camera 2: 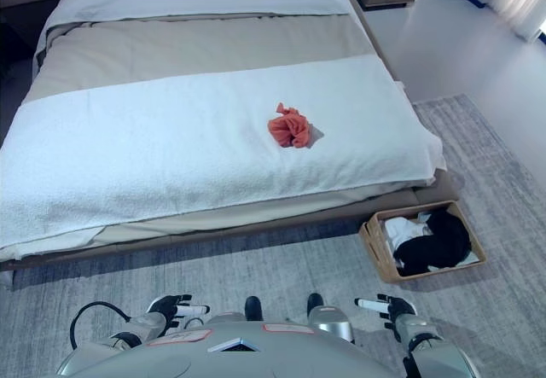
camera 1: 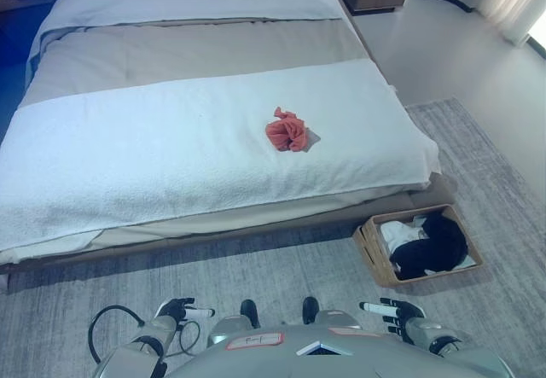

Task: Put the clothes on the bed into the basket.

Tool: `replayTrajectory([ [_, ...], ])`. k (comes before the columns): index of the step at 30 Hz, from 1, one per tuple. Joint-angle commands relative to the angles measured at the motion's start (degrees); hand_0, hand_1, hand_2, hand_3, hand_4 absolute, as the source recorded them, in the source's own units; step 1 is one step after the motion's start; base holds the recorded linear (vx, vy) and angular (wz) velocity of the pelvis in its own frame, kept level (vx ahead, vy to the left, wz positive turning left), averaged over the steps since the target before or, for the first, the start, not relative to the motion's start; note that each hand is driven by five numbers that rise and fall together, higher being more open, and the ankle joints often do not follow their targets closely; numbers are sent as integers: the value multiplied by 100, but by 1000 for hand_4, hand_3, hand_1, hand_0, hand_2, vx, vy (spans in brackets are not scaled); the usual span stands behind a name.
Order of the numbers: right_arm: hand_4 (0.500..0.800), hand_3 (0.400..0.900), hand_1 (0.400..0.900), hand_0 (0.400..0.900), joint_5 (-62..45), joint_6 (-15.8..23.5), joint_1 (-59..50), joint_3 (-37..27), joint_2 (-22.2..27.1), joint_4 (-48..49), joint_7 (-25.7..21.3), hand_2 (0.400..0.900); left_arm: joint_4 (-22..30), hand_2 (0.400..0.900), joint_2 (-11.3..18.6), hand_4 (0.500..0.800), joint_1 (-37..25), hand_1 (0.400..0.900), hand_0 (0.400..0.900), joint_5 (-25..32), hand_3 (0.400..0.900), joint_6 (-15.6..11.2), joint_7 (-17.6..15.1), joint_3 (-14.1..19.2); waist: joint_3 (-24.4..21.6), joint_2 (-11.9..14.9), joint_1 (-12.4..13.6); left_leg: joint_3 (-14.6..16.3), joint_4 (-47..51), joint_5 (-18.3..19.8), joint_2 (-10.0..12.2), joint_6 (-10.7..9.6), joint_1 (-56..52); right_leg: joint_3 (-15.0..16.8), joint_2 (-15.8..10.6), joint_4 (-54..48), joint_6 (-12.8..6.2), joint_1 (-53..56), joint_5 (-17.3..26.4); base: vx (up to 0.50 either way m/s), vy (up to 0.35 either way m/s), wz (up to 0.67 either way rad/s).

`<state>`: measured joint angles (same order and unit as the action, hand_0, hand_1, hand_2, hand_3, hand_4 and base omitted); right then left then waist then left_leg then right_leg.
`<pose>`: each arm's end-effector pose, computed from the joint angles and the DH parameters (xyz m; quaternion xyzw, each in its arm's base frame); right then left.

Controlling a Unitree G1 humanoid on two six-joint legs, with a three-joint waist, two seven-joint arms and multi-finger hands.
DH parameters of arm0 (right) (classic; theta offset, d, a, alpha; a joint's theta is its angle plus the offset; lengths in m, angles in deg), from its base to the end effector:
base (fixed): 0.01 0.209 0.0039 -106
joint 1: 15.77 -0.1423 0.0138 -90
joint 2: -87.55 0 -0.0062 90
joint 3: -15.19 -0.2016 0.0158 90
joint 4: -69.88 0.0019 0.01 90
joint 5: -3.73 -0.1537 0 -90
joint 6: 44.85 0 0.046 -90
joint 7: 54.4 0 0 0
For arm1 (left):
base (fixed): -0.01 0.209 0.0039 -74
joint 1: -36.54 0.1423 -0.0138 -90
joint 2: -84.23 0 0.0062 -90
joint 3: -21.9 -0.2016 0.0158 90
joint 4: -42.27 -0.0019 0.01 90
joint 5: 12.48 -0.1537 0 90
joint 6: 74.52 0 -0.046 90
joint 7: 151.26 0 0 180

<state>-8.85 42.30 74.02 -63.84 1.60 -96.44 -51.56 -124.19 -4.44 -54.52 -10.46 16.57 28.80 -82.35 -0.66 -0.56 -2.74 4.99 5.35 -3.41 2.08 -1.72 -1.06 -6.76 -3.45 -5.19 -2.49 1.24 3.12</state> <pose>0.0559 -0.2751 -0.1399 -0.0919 0.6316 -0.0841 0.7652 0.0624 0.2544 -0.1457 0.1811 0.6218 0.0081 0.7619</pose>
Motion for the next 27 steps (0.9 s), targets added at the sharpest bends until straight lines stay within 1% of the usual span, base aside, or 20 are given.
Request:
replayTrajectory([
  [1, 800, 900, 900, 900, 38, 203, -254, 78, 93, -195, -82, 900, -217, 900, 133, 800, -334, 900, 900, -1, 900, -104, -125, 121, 172, 46, 34, 247, -35, 578, 154, -212, -274, -280, -337, 19, -401, 193, -337, 12, 1, 4],
  [4, 800, 900, 900, 900, 46, 201, -253, 75, 97, -188, -83, 900, -193, 900, 134, 800, -341, 900, 900, 13, 900, -111, -116, 118, 182, 49, 35, 239, -35, 585, 156, -207, -282, -283, -336, 36, -395, 209, -356, 14, -2, 3],
  [7, 800, 900, 900, 900, 56, 198, -291, 97, 113, -170, -76, 900, -115, 900, 186, 800, -405, 900, 900, 66, 900, -103, -112, 83, 245, 44, 22, 189, -99, 570, 190, -183, -244, -201, -310, 480, -328, 26, -544, -20, -31, 13],
  [8, 800, 900, 900, 900, 46, 190, -342, 111, 128, -134, -92, 900, -110, 900, 206, 800, -446, 900, 900, 92, 900, -96, -125, 71, 309, 62, 16, 146, -326, 611, 216, -179, -84, -138, -288, 715, -268, -136, -646, -62, -51, 12],
  [10, 800, 900, 900, 900, 14, 200, -360, 119, 127, -97, -95, 900, -103, 900, 217, 800, -473, 900, 900, 130, 900, -98, -135, 71, 334, 67, 12, 116, -477, 632, 230, -189, 39, -133, -268, 841, -235, -223, -712, -59, -71, 17],
  [12, 800, 900, 900, 900, 28, 210, -379, 141, 141, -67, -100, 900, -83, 900, 239, 800, -495, 900, 900, 173, 900, -98, -124, 92, 375, 89, 27, 13, -771, 676, 260, -227, 233, -157, -225, 979, -168, -303, -820, -34, -167, 29],
  [13, 800, 900, 900, 900, 4, 198, -417, 163, 179, -39, -101, 900, -100, 900, 242, 800, -498, 900, 900, 215, 900, -80, -115, 121, 424, 100, 67, -87, -1085, 707, 241, -262, 388, -159, -177, 1004, -113, -291, -868, 1, -163, 21],
  [14, 800, 900, 900, 900, 3, 198, -418, 163, 179, -40, -101, 900, -100, 900, 242, 800, -498, 900, 900, 215, 900, -79, -115, 121, 421, 98, 61, -94, -1102, 715, 242, -262, 401, -165, -176, 1005, -113, -294, -869, 9, -224, 24],
  [15, 800, 900, 900, 900, 17, 193, -407, 188, 215, -33, -90, 900, -105, 900, 251, 800, -468, 900, 900, 233, 900, -82, -71, 115, 487, 125, 102, -231, -1498, 691, 156, -322, 581, -154, -141, 973, -20, -222, -927, 7, -105, 13],
  [16, 800, 900, 900, 900, 17, 193, -408, 188, 215, -33, -90, 900, -105, 900, 252, 800, -468, 900, 900, 233, 900, -82, -71, 116, 486, 122, 94, -241, -1519, 700, 157, -322, 594, -163, -140, 972, -20, -221, -928, 0, -184, 17],
  [17, 800, 900, 900, 900, 20, 203, -423, 204, 256, -10, -92, 900, -94, 900, 240, 800, -466, 900, 900, 254, 900, -92, -56, 101, 570, 163, 149, -441, -2091, 628, 30, -349, 880, -127, -138, 954, 43, -182, -926, -31, -149, 13],
  [19, 800, 900, 900, 900, 9, 225, -477, 231, 365, 100, -94, 900, -67, 900, 239, 800, -547, 900, 900, 326, 900, -90, -10, 59, 790, 202, 263, -1001, -2845, 313, -326, -419, 1358, -114, -112, 969, 143, -157, -892, -49, -247, 33],
  [20, 800, 900, 900, 900, -43, 243, -508, 200, 442, 117, -114, 900, -85, 900, 225, 800, -546, 900, 900, 391, 900, -106, 40, 46, 840, 203, 250, -993, -2875, 127, -321, -413, 1657, -188, -5, 938, 236, -105, -961, 22, -250, 37],
  [21, 800, 900, 900, 900, -67, 243, -482, 190, 455, 131, -119, 900, -88, 900, 223, 800, -509, 900, 900, 394, 900, -98, 59, 34, 831, 185, 261, -923, -2704, 111, -263, -386, 1726, -203, 51, 922, 270, -58, -1021, 104, -230, 26],
  [22, 800, 900, 900, 900, -70, 243, -480, 209, 483, 138, -136, 900, -92, 900, 207, 800, -467, 900, 900, 405, 900, -100, 78, 27, 822, 160, 306, -914, -2373, 117, -303, -349, 1890, -219, 129, 875, 292, 9, -1066, 151, -116, -3],
  [23, 800, 900, 900, 900, -76, 261, -491, 213, 499, 123, -149, 900, -95, 900, 187, 800, -409, 900, 900, 368, 900, -96, 83, 15, 823, 120, 362, -971, -1962, -60, -313, -323, 1965, -200, 232, 797, 290, 93, -1072, 175, -99, -8],
  [24, 800, 900, 900, 900, -70, 261, -486, 226, 491, 127, -153, 900, -107, 900, 182, 800, -358, 900, 900, 349, 900, -86, 76, 14, 825, 84, 392, -989, -1544, -233, -255, -304, 1931, -193, 312, 749, 287, 146, -1096, 202, -69, -9],
  [25, 800, 900, 900, 900, -55, 266, -482, 246, 495, 116, -162, 900, -136, 900, 187, 800, -339, 900, 900, 331, 900, -80, 61, 10, 822, 36, 402, -987, -1064, -428, -129, -297, 2004, -184, 383, 708, 290, 199, -1135, 136, -34, -7],
  [26, 800, 900, 900, 900, -55, 267, -482, 248, 494, 115, -162, 900, -136, 900, 188, 800, -337, 900, 900, 331, 900, -80, 61, 10, 831, 47, 407, -977, -1016, -451, -133, -298, 1965, -177, 374, 707, 290, 213, -1139, 212, -14, -22],
  [27, 800, 900, 900, 900, -60, 278, -498, 253, 533, 145, -186, 900, -126, 900, 214, 800, -292, 900, 900, 333, 900, -81, 51, 32, 838, 0, 437, -1016, -491, -522, -41, -295, 2093, -98, 445, 692, 281, 289, -1192, 224, 1, -39],
])
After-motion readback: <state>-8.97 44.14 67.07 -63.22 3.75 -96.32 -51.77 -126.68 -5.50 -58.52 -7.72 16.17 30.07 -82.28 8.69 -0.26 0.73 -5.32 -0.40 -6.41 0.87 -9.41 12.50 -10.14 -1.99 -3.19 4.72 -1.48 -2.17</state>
